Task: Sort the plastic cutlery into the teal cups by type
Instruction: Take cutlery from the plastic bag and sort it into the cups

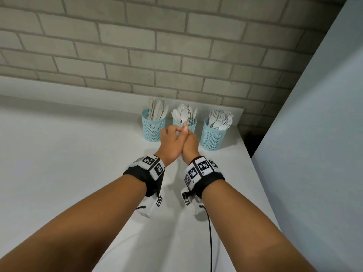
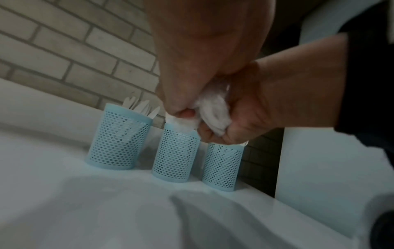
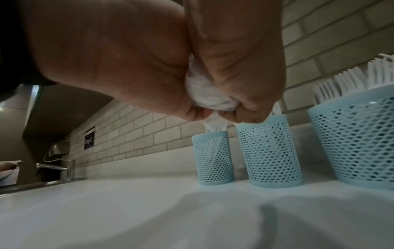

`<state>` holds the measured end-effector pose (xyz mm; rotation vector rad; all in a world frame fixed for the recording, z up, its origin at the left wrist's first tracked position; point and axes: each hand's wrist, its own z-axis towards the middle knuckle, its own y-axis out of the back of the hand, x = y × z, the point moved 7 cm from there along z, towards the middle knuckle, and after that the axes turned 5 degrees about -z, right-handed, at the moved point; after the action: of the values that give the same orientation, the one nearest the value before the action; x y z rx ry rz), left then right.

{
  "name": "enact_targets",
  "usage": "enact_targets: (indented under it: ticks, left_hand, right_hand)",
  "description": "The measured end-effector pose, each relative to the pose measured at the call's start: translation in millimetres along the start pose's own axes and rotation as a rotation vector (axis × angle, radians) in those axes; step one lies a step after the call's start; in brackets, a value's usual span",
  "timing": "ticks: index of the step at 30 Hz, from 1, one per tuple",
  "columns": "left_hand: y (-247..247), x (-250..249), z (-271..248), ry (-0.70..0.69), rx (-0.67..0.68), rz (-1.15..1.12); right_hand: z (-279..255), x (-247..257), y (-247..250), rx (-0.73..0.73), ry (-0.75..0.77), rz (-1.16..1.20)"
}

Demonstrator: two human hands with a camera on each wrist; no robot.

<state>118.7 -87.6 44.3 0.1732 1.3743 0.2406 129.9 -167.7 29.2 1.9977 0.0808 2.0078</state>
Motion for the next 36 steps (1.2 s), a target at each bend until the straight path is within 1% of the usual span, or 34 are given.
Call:
enact_targets:
  ticks: [1, 2, 4, 5, 8, 9, 10, 11, 13, 14, 16, 18, 20, 22, 24, 26, 28, 30, 31, 33, 34, 35, 36]
  left_hand:
    - [0, 3, 0, -0.012, 0.009, 0.040]
    - [1, 5, 0, -0.018, 0.020, 0.040]
    - [4, 6, 0, -0.042, 0.003, -0.023]
    - [4, 6, 1, -0.059, -0.003, -0.031]
    - [4, -4, -1, -0.134, 0.010, 0.036]
    - [4, -6, 0, -0.157, 0.001, 0.047]
    - [6, -9, -1, -0.167, -0.016, 0.053]
    - [8, -13, -2, -0.177, -0.040, 0.054]
    - [10, -18, -4, -0.187, -0.057, 0.069]
    - [11, -20, -5, -0.202, -0.047, 0.084]
    - [10, -21, -6, -0.256, -0.013, 0.174]
    - [9, -20, -8, -0.285, -0.008, 0.318]
    - [10, -20, -4, -0.280, -0.049, 0.384]
    - [13, -23, 0, -0.267, -0.089, 0.370]
    - [12, -27, 1, -0.264, -0.083, 0.355]
    - [9, -32, -3, -0.263, -0.070, 0.369]
    - [6, -34, -7, -0.254, -0.081, 0.417]
    - [6, -33, -6, -0.230, -0.129, 0.517]
    - [8, -34, -5, -0.238, -0.178, 0.587]
    - [13, -40, -6, -0.305, -0.311, 0.672]
    - [15, -41, -7, -0.313, -0.347, 0.688]
    - [15, -39, -6, -0.283, -0.340, 0.694]
    - [13, -33, -2, -0.223, -0.278, 0.673]
  right_hand:
    - [0, 4, 5, -0.061, -0.012, -0.006]
    - [2, 3, 6, -0.071, -0.016, 0.035]
    - [7, 0, -1, -0.012, -0.022, 0.080]
    - [11, -5, -6, 0.022, -0.050, 0.101]
    - [19, -25, -16, 0.094, -0.150, 0.130]
    - [14, -22, -15, 0.115, -0.176, 0.130]
    - [10, -20, -14, 0.148, -0.202, 0.147]
    - [2, -15, -16, 0.211, -0.241, 0.159]
    - [-9, -20, -20, 0.373, -0.370, 0.183]
    - [-13, -24, -20, 0.414, -0.423, 0.192]
    - [-17, -26, -18, 0.440, -0.469, 0.210]
    - [-16, -22, -17, 0.410, -0.465, 0.236]
    - [-12, -16, -18, 0.366, -0.424, 0.304]
    - [-11, -11, -16, 0.334, -0.388, 0.364]
    - [-11, -8, -14, 0.300, -0.370, 0.425]
    - [-13, -4, -12, 0.278, -0.396, 0.495]
    - [-19, 5, -12, 0.294, -0.442, 0.551]
    - [-20, 10, -11, 0.281, -0.438, 0.533]
    - [-18, 9, -10, 0.256, -0.424, 0.514]
    - [-17, 4, -7, 0.223, -0.394, 0.471]
    - [-18, 2, -6, 0.212, -0.376, 0.456]
    - [-19, 3, -4, 0.194, -0.354, 0.453]
    - [-20, 4, -3, 0.175, -0.329, 0.458]
